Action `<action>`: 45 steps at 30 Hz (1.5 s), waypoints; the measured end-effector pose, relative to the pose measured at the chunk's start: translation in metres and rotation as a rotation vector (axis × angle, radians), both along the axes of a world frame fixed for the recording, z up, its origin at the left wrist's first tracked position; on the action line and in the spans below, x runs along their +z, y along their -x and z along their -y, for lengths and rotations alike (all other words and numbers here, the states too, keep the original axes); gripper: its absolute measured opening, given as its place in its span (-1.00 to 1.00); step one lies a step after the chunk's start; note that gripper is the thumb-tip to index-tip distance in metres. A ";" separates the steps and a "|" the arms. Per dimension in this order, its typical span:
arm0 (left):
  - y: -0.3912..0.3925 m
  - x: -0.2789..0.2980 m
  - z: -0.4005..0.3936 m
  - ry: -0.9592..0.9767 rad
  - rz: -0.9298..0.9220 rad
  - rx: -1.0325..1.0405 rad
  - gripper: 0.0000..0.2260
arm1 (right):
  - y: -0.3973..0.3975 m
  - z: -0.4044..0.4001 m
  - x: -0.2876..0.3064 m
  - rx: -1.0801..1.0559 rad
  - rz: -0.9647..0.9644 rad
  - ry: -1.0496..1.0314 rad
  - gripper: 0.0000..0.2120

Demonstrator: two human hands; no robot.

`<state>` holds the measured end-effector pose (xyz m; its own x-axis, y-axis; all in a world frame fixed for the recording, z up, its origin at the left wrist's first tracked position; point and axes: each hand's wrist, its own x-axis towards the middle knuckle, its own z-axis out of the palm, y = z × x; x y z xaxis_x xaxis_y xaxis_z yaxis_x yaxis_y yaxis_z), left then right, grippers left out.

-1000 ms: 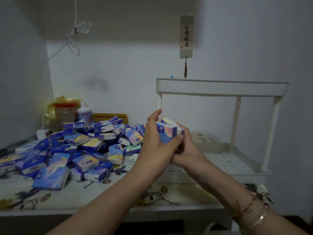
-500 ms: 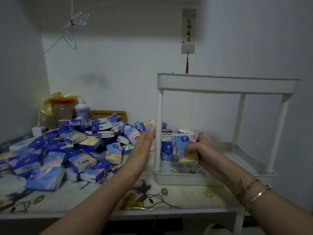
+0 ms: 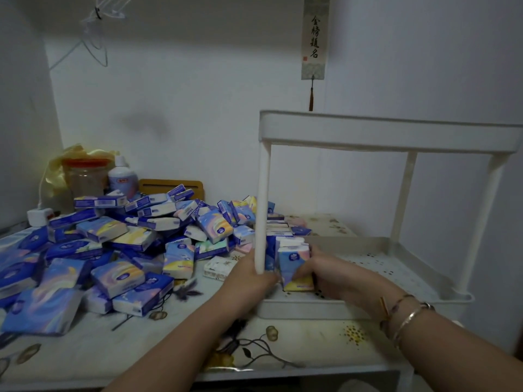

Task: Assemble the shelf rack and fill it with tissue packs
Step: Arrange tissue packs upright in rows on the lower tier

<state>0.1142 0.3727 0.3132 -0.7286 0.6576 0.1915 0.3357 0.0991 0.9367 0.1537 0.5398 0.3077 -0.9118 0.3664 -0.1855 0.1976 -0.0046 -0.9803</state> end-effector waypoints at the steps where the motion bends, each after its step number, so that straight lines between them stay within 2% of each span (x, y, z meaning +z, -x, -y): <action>1: 0.001 0.000 -0.002 0.022 -0.010 0.019 -0.55 | 0.000 0.000 0.001 -0.010 0.019 0.010 -0.41; 3: 0.001 -0.001 -0.005 0.062 -0.023 0.044 -0.42 | -0.002 0.006 0.003 0.007 0.092 -0.026 -0.50; 5: 0.000 -0.002 -0.004 0.065 -0.037 0.059 -0.40 | -0.003 0.015 0.005 0.000 0.162 -0.098 -0.53; 9: 0.004 -0.004 0.002 0.029 -0.058 0.063 -0.42 | 0.010 0.027 0.001 -0.042 0.188 -0.241 -0.42; 12: 0.008 -0.007 0.010 0.017 -0.039 0.045 -0.52 | 0.015 0.038 0.000 -0.006 0.220 -0.301 -0.34; 13: 0.010 -0.008 0.011 0.012 -0.030 0.038 -0.55 | 0.015 0.041 0.000 0.016 0.216 -0.314 -0.39; 16: 0.011 -0.008 0.012 0.027 -0.017 0.048 -0.58 | 0.013 0.044 0.002 0.081 0.173 -0.306 -0.88; 17: 0.011 -0.008 0.012 0.032 -0.010 0.055 -0.58 | 0.012 0.043 0.002 0.081 0.162 -0.299 -0.88; 20: 0.012 -0.008 0.012 0.036 0.012 0.052 -0.58 | 0.010 0.044 0.001 0.095 0.154 -0.392 -0.78; 23: 0.013 -0.007 0.013 0.022 0.031 0.025 -0.57 | 0.009 0.044 0.002 0.117 0.157 -0.527 -0.56; 26: 0.014 -0.008 0.016 0.009 0.045 -0.015 -0.60 | 0.005 0.042 0.000 0.121 0.202 -0.597 -0.25; 29: 0.016 -0.009 0.022 0.009 0.054 -0.055 -0.58 | -0.007 0.041 0.008 0.104 0.277 -0.625 -0.37; 31: 0.015 -0.005 0.030 0.011 0.025 -0.079 -0.54 | -0.017 0.042 0.015 0.080 0.268 -0.658 -0.34; 33: 0.016 -0.002 0.040 0.034 0.005 -0.092 -0.45 | -0.033 0.051 0.024 0.024 0.204 -0.724 -0.34; 35: 0.019 -0.001 0.051 0.072 -0.017 -0.092 -0.36 | -0.047 0.061 0.025 -0.087 0.049 -0.857 -0.44; 37: 0.021 0.000 0.064 0.082 -0.078 -0.048 -0.36 | -0.057 0.069 0.021 -0.221 -0.186 -1.012 -0.68; 39: 0.022 0.001 0.079 0.072 -0.175 0.052 -0.43 | -0.061 0.082 0.019 -0.267 -0.413 -1.113 -0.90; 42: 0.029 0.000 0.102 0.110 -0.394 0.255 -0.55 | -0.057 0.117 0.028 -0.167 -0.588 -1.147 -0.96; 45: 0.044 -0.004 0.126 0.206 -0.523 0.448 -0.58 | -0.040 0.149 0.026 -0.010 -0.646 -1.152 -0.93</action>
